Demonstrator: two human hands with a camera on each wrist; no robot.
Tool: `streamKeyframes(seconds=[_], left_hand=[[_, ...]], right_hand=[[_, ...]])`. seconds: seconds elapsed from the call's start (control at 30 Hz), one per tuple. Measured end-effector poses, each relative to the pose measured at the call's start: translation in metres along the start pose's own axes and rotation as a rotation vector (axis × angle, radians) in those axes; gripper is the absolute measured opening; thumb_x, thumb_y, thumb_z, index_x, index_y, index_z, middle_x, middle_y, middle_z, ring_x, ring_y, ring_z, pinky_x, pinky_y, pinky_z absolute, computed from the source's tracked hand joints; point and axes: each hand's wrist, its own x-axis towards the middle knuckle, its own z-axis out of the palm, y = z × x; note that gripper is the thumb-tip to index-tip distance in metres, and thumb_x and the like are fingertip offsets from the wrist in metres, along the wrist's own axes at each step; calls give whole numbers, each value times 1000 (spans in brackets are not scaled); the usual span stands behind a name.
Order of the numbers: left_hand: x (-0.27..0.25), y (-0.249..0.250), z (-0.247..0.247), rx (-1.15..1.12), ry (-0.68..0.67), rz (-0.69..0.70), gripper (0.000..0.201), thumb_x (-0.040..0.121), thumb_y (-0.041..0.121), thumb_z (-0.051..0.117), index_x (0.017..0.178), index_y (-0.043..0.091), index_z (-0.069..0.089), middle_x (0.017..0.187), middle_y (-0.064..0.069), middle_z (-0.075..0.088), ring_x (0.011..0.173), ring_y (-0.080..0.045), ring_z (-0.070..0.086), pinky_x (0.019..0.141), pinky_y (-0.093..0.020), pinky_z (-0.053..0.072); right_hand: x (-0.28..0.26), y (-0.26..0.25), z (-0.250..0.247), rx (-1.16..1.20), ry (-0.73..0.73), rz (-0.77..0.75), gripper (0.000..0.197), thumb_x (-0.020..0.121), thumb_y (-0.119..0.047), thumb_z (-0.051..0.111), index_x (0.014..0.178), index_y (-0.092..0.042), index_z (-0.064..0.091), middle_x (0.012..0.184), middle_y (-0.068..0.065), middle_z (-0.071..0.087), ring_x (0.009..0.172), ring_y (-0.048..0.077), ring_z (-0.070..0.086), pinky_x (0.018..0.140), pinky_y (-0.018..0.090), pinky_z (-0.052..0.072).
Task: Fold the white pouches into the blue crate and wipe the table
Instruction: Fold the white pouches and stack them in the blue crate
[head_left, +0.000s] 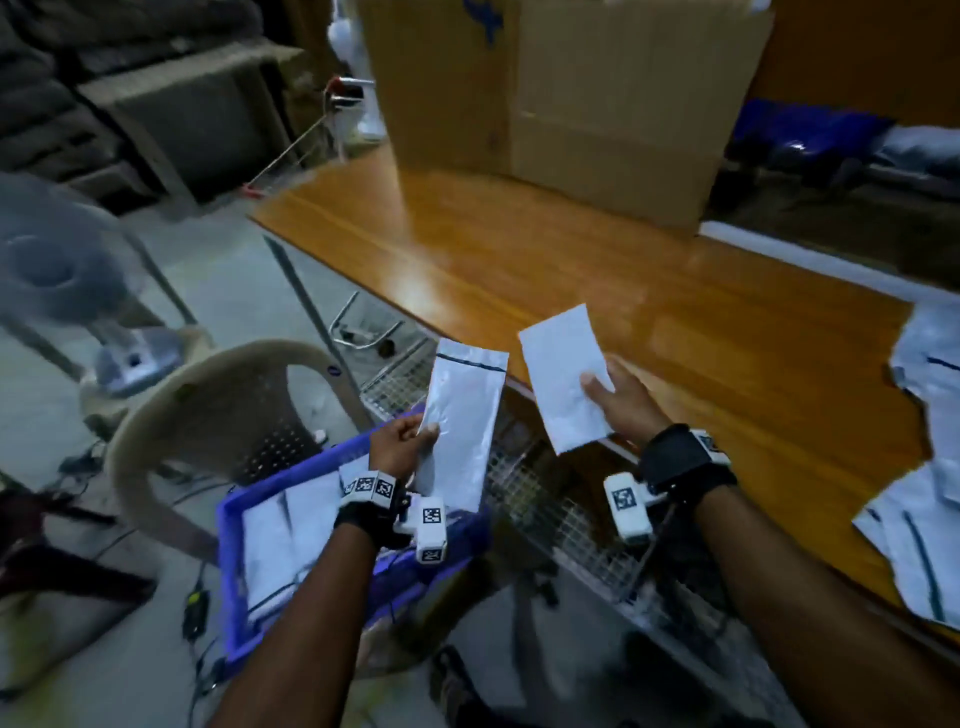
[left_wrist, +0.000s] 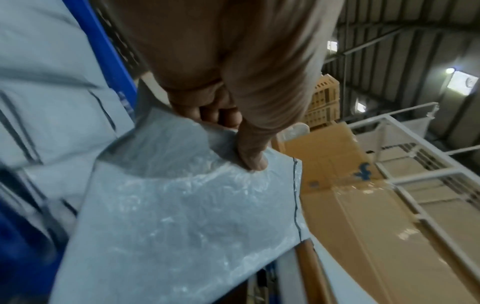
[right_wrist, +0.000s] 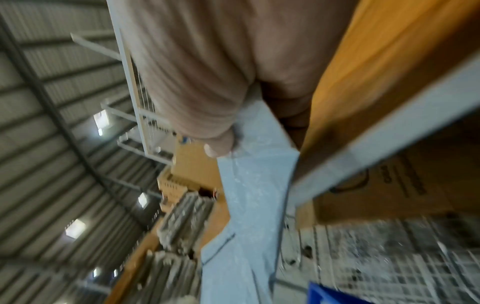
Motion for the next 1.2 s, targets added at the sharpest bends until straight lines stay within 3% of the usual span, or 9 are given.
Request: streamKeyframes(seconds=[0.13,0.23,0.33,0.43,0.67,0.77,0.93,1.07,1.2], left_hand=[[17,-50,-89,104,65,-74,16,84,6,76,100,7,73,74,-3,70,48,10,55,65,-23,49],[28,-83,-153,232,110,-98,22,75,21,83,95,16,76,77,-3,73,55,7,57,62,-22,49],[34,-114,-200,339,130,-98,16,75,14,84,89,13,78,74,-1,71,65,-6,54,59,-19,44],[33,-136,-227,400,104,-106,10,76,5,82,81,11,75,67,1,63,57,3,51,61,-22,43],[39,-191,-250,465,9,-189,10,80,0,77,89,2,75,76,-8,70,60,7,58,62,-14,44],[42,-210,-255,503,-6,-243,11,80,5,78,91,7,77,84,-7,74,77,-11,63,70,-20,44],[58,-240,-262,490,-35,-299,10,83,13,76,91,18,77,85,-1,75,89,-20,69,79,-26,51],[71,-236,-259,405,93,-311,9,89,9,70,95,5,74,84,-5,68,83,-15,60,72,-22,39],[74,-246,-255,338,194,-429,15,90,13,68,101,4,74,99,-16,73,96,-27,67,82,-33,50]], right_hand=[[23,-5,99,-216,-123,-46,42,102,-41,43,136,-17,52,135,0,57,123,19,53,98,32,42],[39,-4,165,-371,-247,-51,34,103,-31,45,122,-7,61,124,15,64,114,30,59,82,25,36],[56,7,218,-491,-324,-56,31,102,-33,46,104,-8,64,109,18,67,102,35,62,77,32,39],[72,23,256,-584,-384,-62,34,97,-33,47,102,-4,65,104,21,67,98,38,62,79,38,43],[99,80,307,-836,-538,-4,18,85,-29,59,102,-24,55,96,16,68,91,36,64,75,39,52],[99,86,323,-868,-569,16,17,90,-23,62,105,-18,61,101,20,68,96,38,63,76,37,48],[104,88,335,-850,-549,57,16,94,-16,58,108,-9,60,104,23,66,97,39,62,72,34,41],[115,90,338,-703,-447,115,18,93,-14,59,109,-8,62,111,21,66,103,37,62,78,34,43],[111,91,356,-624,-481,239,22,93,-17,60,111,-3,63,114,19,66,106,33,61,82,33,44]])
